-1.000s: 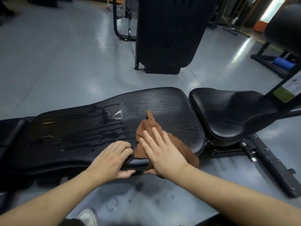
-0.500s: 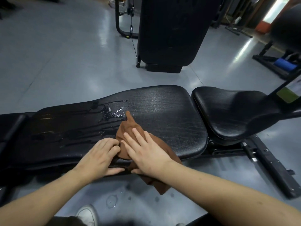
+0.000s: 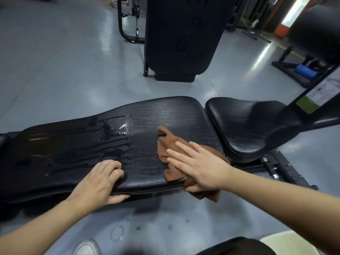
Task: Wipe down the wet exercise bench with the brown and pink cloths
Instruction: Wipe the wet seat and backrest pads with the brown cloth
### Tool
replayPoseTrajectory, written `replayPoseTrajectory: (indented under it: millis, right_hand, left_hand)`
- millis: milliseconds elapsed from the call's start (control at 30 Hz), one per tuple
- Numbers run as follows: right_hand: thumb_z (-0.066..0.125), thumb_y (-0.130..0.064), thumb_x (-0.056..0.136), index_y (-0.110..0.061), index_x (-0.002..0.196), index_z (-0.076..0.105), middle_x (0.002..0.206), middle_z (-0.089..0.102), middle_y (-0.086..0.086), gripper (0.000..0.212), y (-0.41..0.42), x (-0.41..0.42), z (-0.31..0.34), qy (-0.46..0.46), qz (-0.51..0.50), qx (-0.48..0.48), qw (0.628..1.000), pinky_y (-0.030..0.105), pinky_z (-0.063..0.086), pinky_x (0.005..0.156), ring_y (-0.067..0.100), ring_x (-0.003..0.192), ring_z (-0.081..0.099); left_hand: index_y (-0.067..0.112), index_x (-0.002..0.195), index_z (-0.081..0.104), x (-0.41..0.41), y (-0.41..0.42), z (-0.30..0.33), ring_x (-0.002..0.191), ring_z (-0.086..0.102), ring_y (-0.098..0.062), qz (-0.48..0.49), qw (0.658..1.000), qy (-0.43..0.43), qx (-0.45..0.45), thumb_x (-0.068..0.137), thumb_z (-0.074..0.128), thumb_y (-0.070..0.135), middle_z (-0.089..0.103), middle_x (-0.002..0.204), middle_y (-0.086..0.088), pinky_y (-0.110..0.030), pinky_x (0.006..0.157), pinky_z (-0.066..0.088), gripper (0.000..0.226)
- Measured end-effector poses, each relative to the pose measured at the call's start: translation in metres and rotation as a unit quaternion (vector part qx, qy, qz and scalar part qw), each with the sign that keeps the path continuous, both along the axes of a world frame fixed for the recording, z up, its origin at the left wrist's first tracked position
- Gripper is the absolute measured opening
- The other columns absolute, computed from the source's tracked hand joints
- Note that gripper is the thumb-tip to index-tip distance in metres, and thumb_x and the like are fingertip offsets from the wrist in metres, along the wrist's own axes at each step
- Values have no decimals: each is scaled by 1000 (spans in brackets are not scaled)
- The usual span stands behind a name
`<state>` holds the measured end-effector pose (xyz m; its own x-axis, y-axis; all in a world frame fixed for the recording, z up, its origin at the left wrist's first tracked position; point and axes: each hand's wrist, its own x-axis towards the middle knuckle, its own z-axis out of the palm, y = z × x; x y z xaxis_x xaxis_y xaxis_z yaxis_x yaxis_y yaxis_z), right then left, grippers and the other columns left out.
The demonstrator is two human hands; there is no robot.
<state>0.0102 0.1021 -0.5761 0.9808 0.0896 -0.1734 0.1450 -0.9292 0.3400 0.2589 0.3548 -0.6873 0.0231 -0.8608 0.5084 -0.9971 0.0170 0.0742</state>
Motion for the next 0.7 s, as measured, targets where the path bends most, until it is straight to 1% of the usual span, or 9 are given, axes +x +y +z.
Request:
replayPoseTrajectory:
  millis: [133,300,433,700]
  right_hand:
    - [58,-76,80,-11,154,36,166,25,9,101,-33,-21,6,-17,20,5,1000,61,33,112,40,152,19]
    - [51,-88,78,-8,150,42,165,27,9,108,-61,-36,11,-34,-11,12,999,61,32,114,40,152,19]
    - [51,-88,77,-8,151,42,165,28,9,109,-56,-36,7,-48,-34,21,998,63,30,114,41,152,20]
    - [44,-91,75,-10,154,37,166,26,10,113,-38,-33,4,-43,-91,9,995,62,28,116,40,152,19]
  left_hand:
    - [15,101,48,0,-1,-2,102,51,-28,3,1000,-7,-4,75,59,69,53,107,-8,-37,92,41,62]
    - [15,100,48,0,-2,-2,100,51,-28,4,1000,-13,-17,74,60,68,53,106,-9,-37,91,40,61]
    - [14,100,48,-1,-2,-2,100,50,-29,4,1000,-13,-20,72,60,66,52,106,-9,-37,91,41,60]
    - [14,100,48,-2,-3,-2,100,51,-30,10,1000,-17,-20,72,60,66,53,105,-10,-38,90,41,60]
